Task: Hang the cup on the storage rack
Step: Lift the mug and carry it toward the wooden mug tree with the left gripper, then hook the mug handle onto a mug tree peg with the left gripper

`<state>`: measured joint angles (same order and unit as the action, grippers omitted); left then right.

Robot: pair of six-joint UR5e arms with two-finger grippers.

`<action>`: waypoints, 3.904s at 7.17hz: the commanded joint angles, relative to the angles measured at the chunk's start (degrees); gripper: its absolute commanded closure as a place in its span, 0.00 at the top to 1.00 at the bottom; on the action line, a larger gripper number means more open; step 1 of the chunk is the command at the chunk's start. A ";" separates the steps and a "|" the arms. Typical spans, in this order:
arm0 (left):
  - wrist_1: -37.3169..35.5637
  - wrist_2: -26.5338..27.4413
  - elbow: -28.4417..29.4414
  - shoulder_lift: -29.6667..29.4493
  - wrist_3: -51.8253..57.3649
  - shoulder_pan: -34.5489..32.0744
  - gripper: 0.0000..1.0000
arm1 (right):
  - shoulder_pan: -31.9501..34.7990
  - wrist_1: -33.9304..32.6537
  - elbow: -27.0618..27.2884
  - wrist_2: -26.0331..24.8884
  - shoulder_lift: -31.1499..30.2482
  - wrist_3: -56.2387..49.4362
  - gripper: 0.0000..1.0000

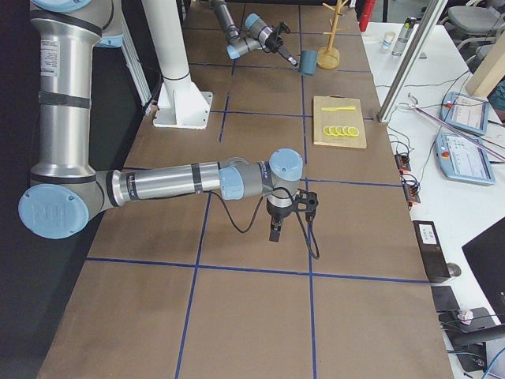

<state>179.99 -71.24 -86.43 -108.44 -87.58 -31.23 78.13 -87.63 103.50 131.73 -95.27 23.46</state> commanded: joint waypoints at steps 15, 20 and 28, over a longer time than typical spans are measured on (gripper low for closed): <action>3.70 -9.18 12.34 -0.54 -69.65 -27.03 0.00 | 0.00 0.09 0.91 0.02 0.09 0.00 1.00; 11.05 -9.53 18.03 0.42 -72.11 -27.56 0.01 | 0.00 0.18 0.91 0.02 0.00 -0.09 1.00; 14.07 -11.46 20.96 0.86 -72.11 -27.92 0.05 | 0.00 2.45 0.12 0.02 -0.09 -0.09 1.00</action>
<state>193.99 -82.65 -65.56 -107.67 -159.70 -59.08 78.14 -86.46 104.07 131.75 -95.30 23.36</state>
